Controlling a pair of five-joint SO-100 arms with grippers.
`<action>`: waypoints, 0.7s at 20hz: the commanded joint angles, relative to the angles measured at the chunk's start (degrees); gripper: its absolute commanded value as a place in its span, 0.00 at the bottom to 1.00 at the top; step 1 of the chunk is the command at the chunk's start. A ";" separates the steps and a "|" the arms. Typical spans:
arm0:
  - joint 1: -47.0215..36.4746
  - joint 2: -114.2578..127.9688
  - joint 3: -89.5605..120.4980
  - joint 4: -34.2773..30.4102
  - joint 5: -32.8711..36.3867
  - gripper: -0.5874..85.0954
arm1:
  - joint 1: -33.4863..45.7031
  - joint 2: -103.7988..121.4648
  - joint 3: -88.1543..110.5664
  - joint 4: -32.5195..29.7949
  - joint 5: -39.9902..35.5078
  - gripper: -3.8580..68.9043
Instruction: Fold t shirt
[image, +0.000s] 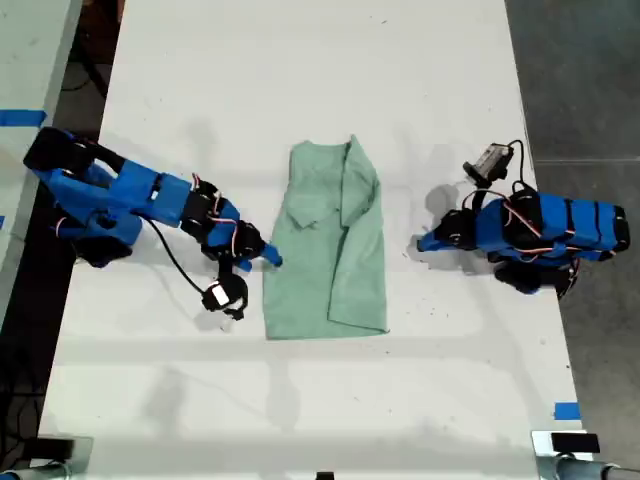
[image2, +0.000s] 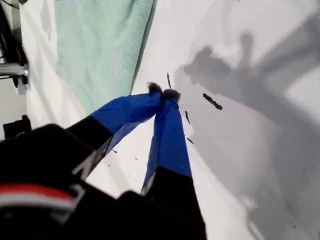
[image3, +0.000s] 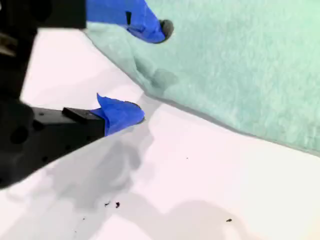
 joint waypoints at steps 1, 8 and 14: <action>1.76 -6.77 -5.45 -3.34 -2.99 0.28 | -0.26 0.70 2.72 0.26 -0.18 0.07; -0.26 -18.54 -10.63 -3.60 -4.22 0.01 | -0.35 0.70 2.72 0.26 -0.35 0.07; 0.44 -8.53 -17.49 8.44 -5.27 0.01 | -0.26 0.70 2.72 0.26 -0.35 0.07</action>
